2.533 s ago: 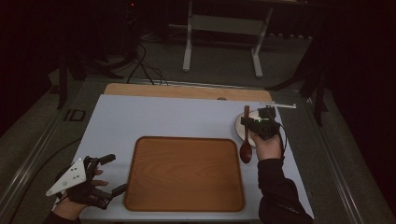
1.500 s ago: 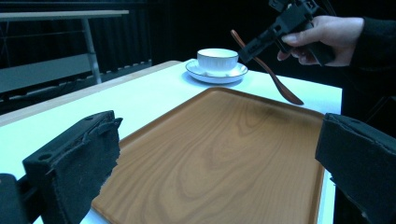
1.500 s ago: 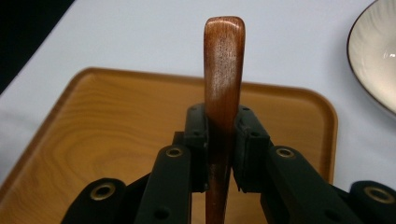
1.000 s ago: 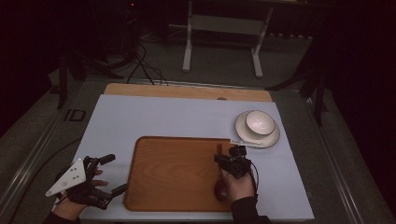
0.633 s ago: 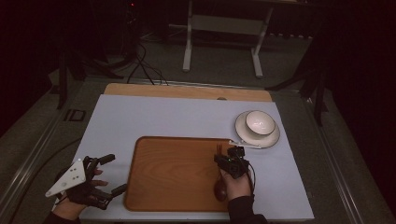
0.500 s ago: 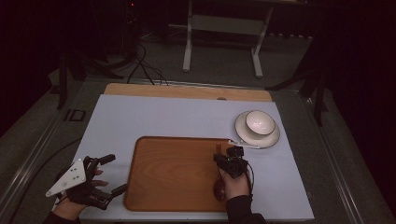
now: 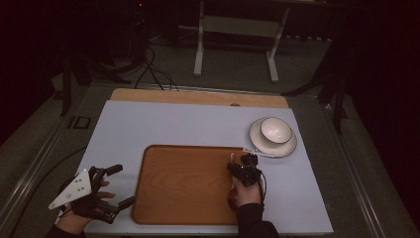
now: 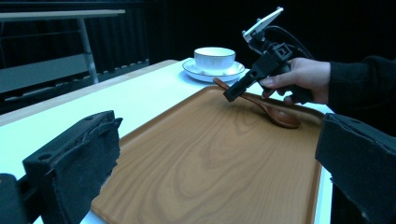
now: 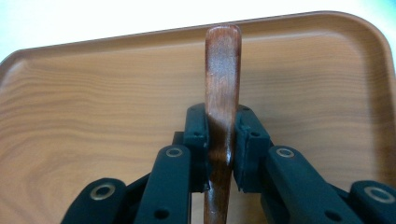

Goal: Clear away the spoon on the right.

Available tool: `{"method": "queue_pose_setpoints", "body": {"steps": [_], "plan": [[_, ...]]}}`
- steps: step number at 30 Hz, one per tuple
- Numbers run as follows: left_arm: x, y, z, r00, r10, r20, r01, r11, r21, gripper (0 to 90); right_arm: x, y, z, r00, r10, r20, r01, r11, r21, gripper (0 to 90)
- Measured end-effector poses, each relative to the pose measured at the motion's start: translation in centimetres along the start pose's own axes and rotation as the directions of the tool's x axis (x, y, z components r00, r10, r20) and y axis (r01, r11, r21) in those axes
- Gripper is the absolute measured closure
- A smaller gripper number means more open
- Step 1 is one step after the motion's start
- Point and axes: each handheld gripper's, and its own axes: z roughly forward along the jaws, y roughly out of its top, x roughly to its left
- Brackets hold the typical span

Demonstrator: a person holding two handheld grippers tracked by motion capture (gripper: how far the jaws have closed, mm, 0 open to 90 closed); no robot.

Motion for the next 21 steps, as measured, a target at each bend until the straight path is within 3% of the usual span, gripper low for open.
{"method": "queue_pose_setpoints", "body": {"steps": [10,21], "plan": [[0.0,0.0,0.0,1.0,0.004,0.002,-0.004,1.0,0.005,0.0,-0.9,-0.3,0.9,0.9992,0.036,0.018,-0.037,0.999,0.006,77.0],[-0.1,0.0,0.1,1.0,0.003,0.006,-0.003,1.0,0.006,0.0,-1.0,-0.3,0.9,0.9994,0.021,0.028,-0.021,1.0,0.006,69.3]]}}
